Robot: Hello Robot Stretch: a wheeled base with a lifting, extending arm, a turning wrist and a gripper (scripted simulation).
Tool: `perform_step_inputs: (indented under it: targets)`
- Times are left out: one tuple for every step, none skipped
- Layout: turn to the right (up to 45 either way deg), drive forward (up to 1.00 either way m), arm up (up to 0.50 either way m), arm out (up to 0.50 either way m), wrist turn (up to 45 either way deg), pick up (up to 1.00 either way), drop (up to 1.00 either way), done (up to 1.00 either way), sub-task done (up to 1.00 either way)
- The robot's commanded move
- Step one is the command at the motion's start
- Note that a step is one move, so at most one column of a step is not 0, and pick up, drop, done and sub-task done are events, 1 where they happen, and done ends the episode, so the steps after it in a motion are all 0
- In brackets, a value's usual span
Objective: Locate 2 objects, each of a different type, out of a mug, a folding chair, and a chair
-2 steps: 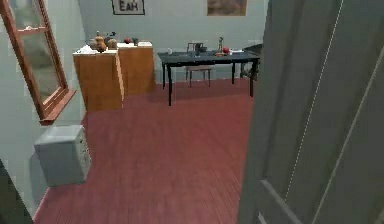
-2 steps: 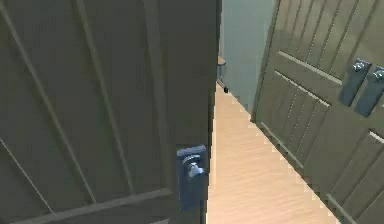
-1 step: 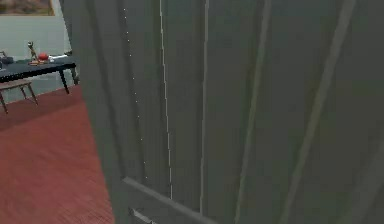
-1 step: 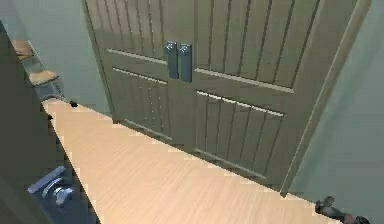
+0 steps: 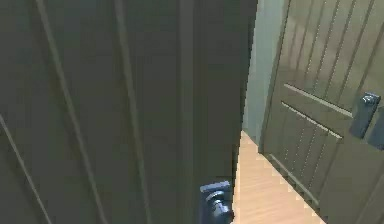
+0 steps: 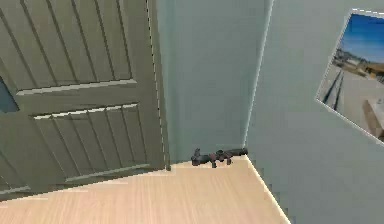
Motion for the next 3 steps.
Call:
perform_step_inputs:
  targets:
    - [45.0, 0.00, 0.00, 0.00, 0.0, 0.00, 0.00, 0.00, 0.00]
    - [33.0, 0.00, 0.00, 0.00, 0.0, 0.00, 0.00, 0.00, 0.00]
    - [0.0, 0.40, 0.00, 0.00, 0.0, 0.00, 0.00, 0.00, 0.00]
